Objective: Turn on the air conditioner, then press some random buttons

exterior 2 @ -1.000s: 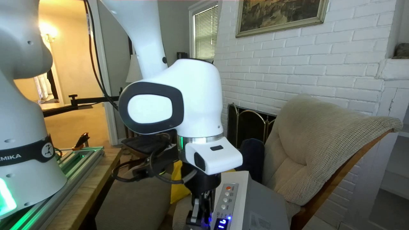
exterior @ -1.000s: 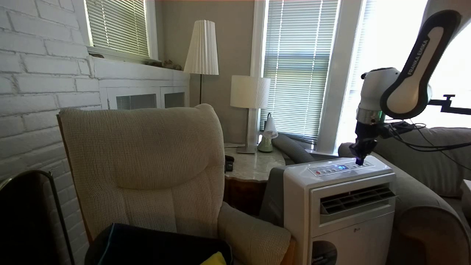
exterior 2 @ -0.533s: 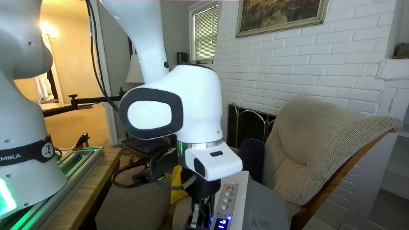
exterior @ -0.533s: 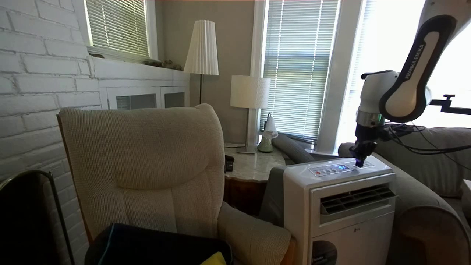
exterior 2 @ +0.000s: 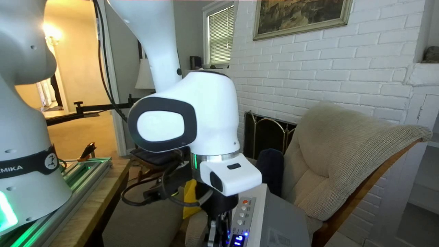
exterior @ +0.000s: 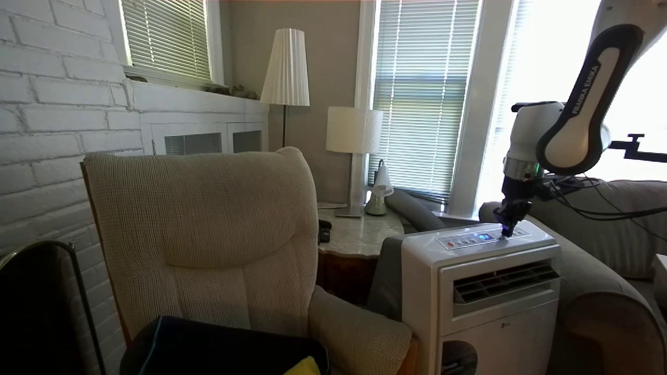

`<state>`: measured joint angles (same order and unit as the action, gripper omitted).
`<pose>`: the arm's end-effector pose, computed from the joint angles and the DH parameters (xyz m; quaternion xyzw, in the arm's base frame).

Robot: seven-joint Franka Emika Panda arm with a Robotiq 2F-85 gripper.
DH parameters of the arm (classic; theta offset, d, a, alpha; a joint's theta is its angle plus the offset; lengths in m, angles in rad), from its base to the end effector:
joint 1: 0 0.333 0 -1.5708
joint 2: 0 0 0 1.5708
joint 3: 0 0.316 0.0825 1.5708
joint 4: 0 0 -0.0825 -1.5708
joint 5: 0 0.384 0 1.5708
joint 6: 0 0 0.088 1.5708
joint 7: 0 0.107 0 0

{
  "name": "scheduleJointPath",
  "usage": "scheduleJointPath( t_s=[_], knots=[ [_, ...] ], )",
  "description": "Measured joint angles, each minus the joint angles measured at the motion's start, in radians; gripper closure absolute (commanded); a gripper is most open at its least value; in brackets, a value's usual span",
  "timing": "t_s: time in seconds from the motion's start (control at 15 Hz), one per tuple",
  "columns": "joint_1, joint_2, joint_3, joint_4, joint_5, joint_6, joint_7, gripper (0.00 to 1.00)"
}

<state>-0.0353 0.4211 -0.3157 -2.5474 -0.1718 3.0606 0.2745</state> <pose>0.4245 -0.1556 0.1332 0.9739 -0.2085 0.0477 0.0761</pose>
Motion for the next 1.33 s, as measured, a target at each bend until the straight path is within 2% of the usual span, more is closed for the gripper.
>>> scheduleJointPath(
  t_s=[0.87, 1.33],
  knots=[
    [0.002, 0.009, 0.000, 0.002, 0.016, 0.001, -0.051, 1.00],
    [0.056, -0.004, -0.028, 0.001, 0.016, 0.001, -0.052, 1.00]
  ],
)
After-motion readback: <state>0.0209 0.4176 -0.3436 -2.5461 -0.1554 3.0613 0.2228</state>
